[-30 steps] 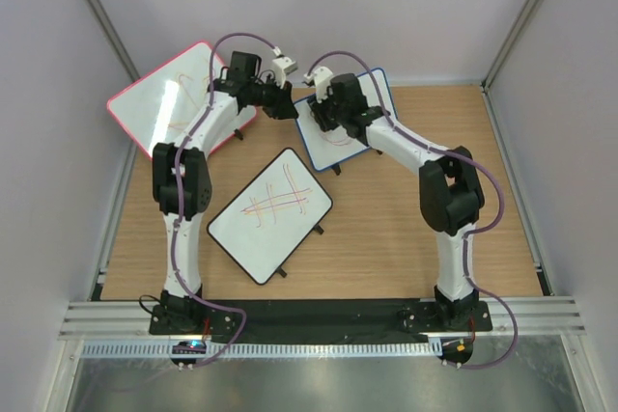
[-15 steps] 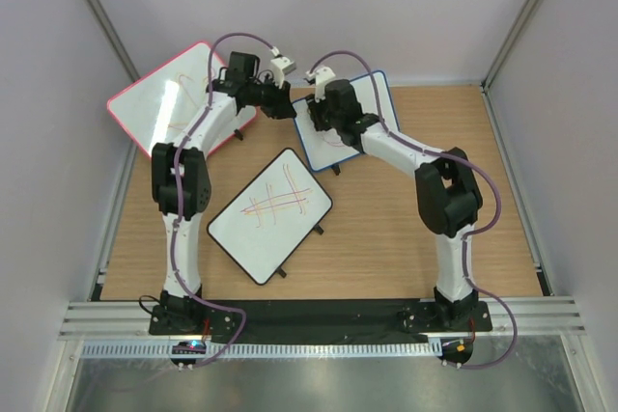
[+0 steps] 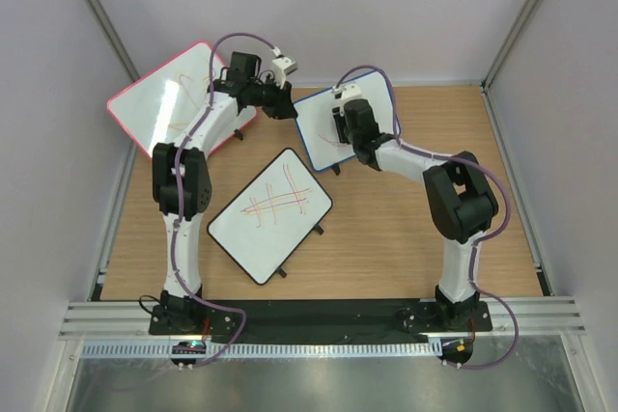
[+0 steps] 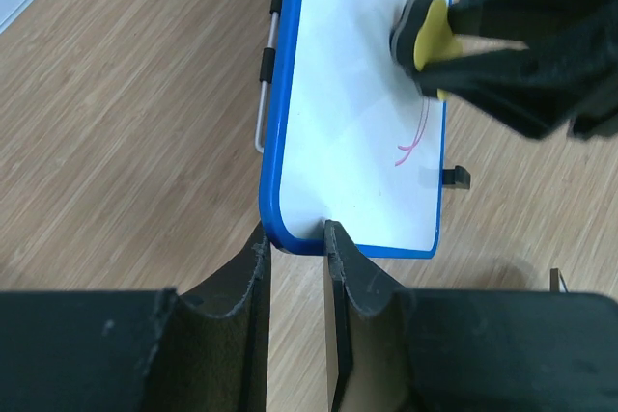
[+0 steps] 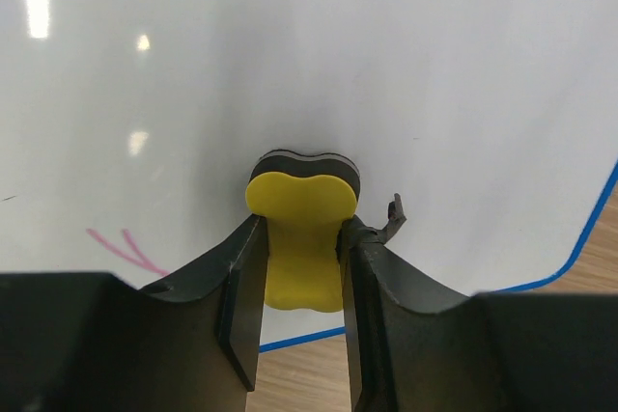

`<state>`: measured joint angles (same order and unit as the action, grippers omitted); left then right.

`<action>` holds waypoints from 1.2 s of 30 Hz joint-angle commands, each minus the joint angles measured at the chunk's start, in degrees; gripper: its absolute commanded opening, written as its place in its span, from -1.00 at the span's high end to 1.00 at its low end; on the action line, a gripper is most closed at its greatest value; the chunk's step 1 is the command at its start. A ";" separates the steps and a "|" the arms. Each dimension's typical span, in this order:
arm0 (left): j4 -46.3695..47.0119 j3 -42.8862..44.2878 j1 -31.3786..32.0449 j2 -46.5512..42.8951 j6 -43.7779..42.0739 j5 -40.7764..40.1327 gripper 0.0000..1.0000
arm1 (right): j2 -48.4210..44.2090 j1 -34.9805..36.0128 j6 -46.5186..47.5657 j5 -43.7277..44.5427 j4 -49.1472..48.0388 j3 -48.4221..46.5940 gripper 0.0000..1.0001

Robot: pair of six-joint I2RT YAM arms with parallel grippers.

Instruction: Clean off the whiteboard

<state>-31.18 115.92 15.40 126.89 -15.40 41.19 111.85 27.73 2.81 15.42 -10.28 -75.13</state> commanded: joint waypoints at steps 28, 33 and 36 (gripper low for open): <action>-0.37 -0.17 2.27 -2.26 -5.26 1.88 0.99 | -2.87 -1.18 -10.37 7.25 -2.47 13.35 0.98; -0.37 -0.17 2.18 -2.26 -5.26 1.88 0.99 | -3.22 -2.33 -10.46 6.11 -2.46 13.88 0.98; -0.37 -0.17 2.18 -2.09 -5.17 1.88 1.00 | -2.87 -2.41 -10.80 5.68 -0.09 12.04 0.98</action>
<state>-29.08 115.92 16.16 126.89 -16.69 41.74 108.12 26.37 -7.11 18.92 -14.46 -62.22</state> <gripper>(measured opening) 0.221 0.387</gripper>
